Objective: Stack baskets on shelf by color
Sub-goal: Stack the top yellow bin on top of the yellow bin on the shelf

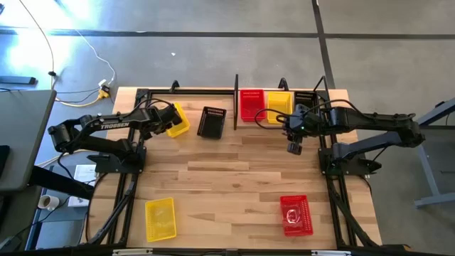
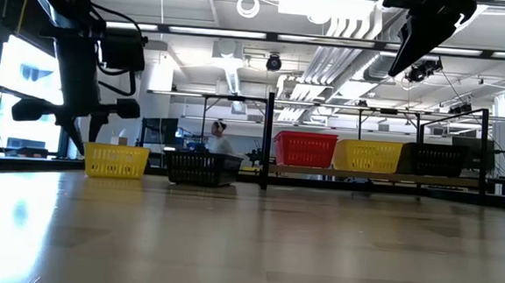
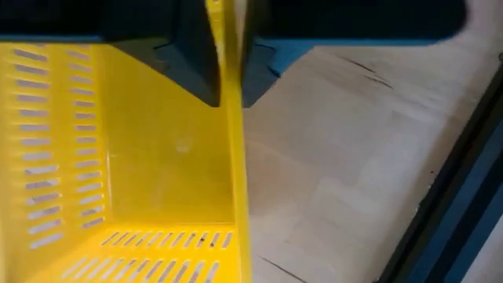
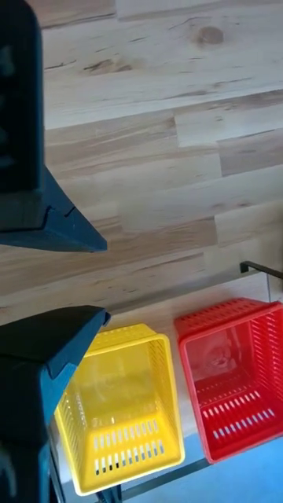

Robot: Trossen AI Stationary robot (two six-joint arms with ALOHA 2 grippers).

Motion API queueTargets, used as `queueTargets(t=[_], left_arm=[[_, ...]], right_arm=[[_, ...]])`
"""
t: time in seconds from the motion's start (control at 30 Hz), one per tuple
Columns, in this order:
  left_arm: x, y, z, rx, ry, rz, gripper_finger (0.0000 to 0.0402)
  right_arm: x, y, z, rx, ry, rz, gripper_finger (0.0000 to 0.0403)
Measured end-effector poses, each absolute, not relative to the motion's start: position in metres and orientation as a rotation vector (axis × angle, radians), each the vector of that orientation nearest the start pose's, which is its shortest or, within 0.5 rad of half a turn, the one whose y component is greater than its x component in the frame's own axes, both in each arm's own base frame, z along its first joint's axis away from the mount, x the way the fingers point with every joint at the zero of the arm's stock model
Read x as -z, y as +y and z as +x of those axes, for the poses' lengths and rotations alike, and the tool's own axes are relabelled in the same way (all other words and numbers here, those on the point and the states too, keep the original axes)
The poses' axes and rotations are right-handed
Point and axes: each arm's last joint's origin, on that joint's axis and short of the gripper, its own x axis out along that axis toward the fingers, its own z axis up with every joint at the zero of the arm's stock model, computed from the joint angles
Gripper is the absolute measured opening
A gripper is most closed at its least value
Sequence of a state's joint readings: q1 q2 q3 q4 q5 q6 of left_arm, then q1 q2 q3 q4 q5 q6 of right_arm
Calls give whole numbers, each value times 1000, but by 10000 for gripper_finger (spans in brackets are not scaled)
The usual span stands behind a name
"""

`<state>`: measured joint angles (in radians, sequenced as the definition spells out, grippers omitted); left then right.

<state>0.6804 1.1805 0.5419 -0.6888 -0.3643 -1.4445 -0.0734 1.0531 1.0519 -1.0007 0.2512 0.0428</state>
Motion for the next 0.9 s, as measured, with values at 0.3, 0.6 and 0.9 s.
queueTargets(t=[0.3,0.6,0.9], left_arm=[[-159,111,135,-1657,545,-1233,7],[-191,91,145,-1494,488,-1135,3],[-258,66,165,-1249,401,-997,2]], right_arm=[[-313,-21,187,320,976,-47,108],[-319,-13,196,253,865,16,108],[-334,9,211,168,637,174,108]])
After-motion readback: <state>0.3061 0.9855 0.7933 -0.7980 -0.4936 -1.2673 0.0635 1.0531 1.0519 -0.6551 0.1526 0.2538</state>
